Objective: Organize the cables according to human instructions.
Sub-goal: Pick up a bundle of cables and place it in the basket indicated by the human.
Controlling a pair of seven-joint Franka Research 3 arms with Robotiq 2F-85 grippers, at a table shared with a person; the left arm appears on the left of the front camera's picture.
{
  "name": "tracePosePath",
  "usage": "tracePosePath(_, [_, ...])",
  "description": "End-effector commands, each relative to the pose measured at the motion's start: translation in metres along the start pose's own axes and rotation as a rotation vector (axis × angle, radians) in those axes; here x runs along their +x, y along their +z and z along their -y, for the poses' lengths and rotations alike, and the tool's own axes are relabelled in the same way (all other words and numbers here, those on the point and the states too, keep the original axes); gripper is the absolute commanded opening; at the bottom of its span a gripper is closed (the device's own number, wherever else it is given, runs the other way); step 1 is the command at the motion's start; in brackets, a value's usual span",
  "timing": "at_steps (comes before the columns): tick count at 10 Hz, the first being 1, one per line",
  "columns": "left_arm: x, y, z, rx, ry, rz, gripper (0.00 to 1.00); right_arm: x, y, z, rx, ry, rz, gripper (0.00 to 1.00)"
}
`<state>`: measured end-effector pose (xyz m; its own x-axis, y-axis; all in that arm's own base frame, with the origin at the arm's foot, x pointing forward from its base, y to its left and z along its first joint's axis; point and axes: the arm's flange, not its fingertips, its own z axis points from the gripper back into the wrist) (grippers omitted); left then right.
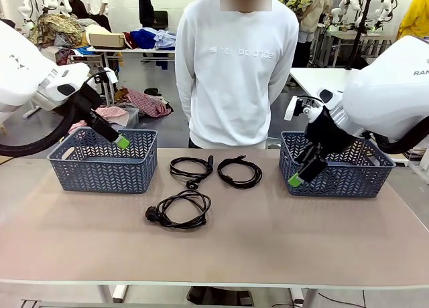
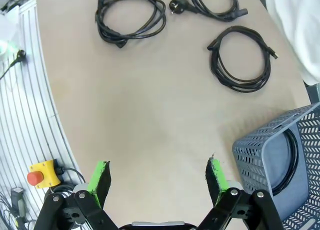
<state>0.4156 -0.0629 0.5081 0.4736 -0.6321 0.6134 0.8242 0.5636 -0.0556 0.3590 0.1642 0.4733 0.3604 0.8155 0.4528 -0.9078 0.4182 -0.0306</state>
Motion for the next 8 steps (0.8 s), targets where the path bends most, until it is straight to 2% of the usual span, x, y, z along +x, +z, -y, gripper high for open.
tracePosePath(1, [-0.0013,0.0005,-0.0009,-0.017,-0.016,0.022,1.00,0.0022,0.0011,0.0014,0.002,-0.004,0.000,1.00])
tracePosePath(8, [-0.0013,0.0005,-0.0009,-0.017,-0.016,0.022,1.00,0.0022,0.0011,0.0014,0.002,-0.004,0.000,1.00])
